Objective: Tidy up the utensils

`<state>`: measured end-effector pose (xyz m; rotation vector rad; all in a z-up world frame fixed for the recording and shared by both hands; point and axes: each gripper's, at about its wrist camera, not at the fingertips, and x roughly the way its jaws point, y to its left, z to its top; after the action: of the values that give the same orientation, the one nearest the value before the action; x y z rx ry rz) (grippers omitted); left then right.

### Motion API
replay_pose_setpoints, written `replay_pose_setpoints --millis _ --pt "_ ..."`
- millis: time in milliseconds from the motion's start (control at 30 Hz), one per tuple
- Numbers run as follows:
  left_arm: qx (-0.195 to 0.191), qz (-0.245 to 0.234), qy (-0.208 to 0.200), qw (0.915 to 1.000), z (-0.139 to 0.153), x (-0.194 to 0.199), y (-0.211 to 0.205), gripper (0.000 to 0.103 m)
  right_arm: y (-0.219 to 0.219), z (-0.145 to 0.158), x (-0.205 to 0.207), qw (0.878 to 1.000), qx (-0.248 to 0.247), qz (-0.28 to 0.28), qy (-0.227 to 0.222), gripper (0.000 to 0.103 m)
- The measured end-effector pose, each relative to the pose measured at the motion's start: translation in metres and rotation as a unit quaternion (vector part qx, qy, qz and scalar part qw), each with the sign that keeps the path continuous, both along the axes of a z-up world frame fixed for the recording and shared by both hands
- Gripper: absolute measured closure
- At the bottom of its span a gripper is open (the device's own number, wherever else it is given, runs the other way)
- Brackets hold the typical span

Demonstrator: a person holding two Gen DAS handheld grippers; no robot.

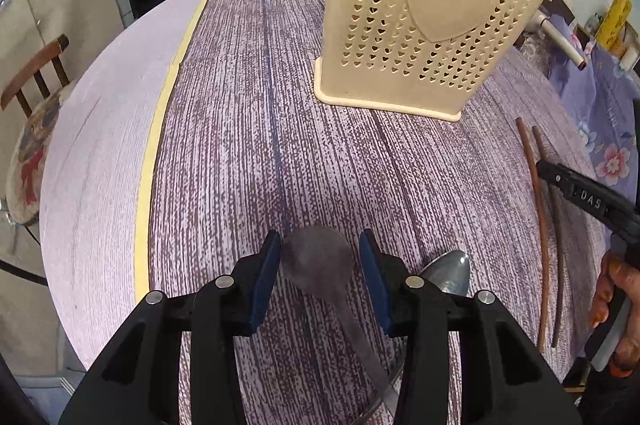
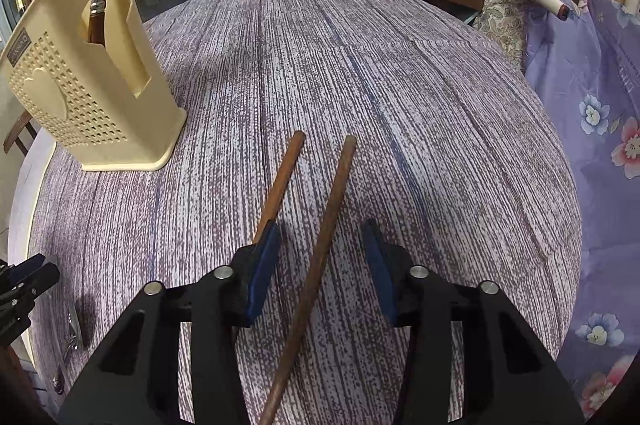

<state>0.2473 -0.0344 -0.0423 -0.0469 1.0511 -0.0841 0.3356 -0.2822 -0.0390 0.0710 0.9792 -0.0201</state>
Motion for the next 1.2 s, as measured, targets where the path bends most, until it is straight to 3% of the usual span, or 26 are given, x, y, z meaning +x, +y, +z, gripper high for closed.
replay_pose_setpoints --millis 167,400,667,733,800,967,1100,1200 --pt "0.023 -0.009 0.004 0.9997 -0.002 0.007 -0.005 0.066 0.003 0.002 0.013 1.0 -0.012 -0.01 0.0 0.079" --pt "0.022 -0.014 0.003 0.9996 -0.001 0.012 -0.006 0.067 0.005 0.001 0.017 1.0 -0.014 -0.008 -0.003 0.092" --pt "0.018 -0.006 -0.002 0.9998 0.003 0.012 -0.001 0.066 0.002 0.001 0.018 1.0 -0.002 -0.005 0.0 0.092" --pt "0.024 -0.002 -0.008 0.9997 0.006 0.008 0.001 0.06 0.002 0.0 0.016 1.0 -0.004 -0.003 -0.001 0.092" --pt "0.017 0.005 -0.008 0.9998 0.008 0.004 0.004 0.047 0.002 0.001 0.014 1.0 0.0 -0.004 0.0 0.092" --pt "0.004 0.023 -0.006 0.9997 0.008 -0.002 0.009 0.045 0.004 0.001 0.01 1.0 0.001 0.001 0.001 0.09" --pt "0.001 0.026 0.013 0.9996 0.001 -0.001 0.005 0.044 0.002 0.002 0.006 1.0 0.014 0.006 0.006 0.079" --pt "0.009 0.025 0.009 0.9996 0.001 0.001 -0.002 0.045 0.002 0.001 0.001 1.0 0.014 0.01 0.006 0.078"
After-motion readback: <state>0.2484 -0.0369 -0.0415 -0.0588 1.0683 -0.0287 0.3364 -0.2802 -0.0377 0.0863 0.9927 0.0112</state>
